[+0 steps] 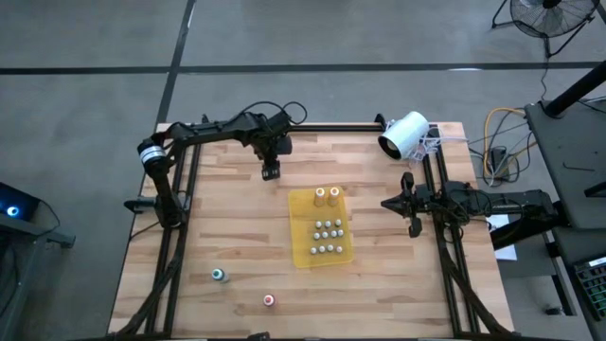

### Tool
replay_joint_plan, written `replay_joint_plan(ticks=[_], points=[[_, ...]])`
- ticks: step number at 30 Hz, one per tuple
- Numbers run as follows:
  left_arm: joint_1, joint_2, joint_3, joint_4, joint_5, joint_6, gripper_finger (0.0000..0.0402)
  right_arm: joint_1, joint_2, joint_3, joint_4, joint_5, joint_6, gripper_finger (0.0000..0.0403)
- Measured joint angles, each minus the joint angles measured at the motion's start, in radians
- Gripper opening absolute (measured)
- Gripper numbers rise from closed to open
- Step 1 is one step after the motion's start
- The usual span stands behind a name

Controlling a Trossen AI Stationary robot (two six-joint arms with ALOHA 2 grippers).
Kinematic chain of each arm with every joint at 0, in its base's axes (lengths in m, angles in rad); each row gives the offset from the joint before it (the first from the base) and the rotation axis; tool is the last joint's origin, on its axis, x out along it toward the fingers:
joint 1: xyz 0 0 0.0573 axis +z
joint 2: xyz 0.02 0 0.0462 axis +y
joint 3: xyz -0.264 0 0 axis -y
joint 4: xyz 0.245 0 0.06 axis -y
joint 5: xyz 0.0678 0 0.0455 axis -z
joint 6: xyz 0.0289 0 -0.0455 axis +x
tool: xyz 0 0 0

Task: Pick & Place food coloring
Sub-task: Put the large red food coloring bottle into the yellow bin

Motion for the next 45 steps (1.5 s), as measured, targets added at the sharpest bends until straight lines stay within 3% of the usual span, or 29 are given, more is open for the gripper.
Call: replay_joint_plan(ticks=[6,16,27,34,45], points=[[0.001,0.0,0.0,0.003,-0.001,0.0,0.009,0.0,0.0,0.0,0.0,0.0,0.001,0.0013],[0.0,0.0,0.024,-0.041,-0.008,0.021,0.0098,0.0,0.0,0.0,0.0,0.0,0.001,0.0013],[-0.019,0.0,0.25,-0.213,-0.014,-0.008,0.0095,0.0,0.0,0.0,0.0,0.0,0.001,0.0013],[-0.096,0.0,0.345,-0.235,-0.005,-0.064,0.0095,0.0,0.0,0.0,0.0,0.0,-0.001,0.0013],[-0.264,0.0,0.354,-0.231,0.031,-0.154,0.0096,0.0,0.0,0.0,0.0,0.0,-0.001,0.0013]])
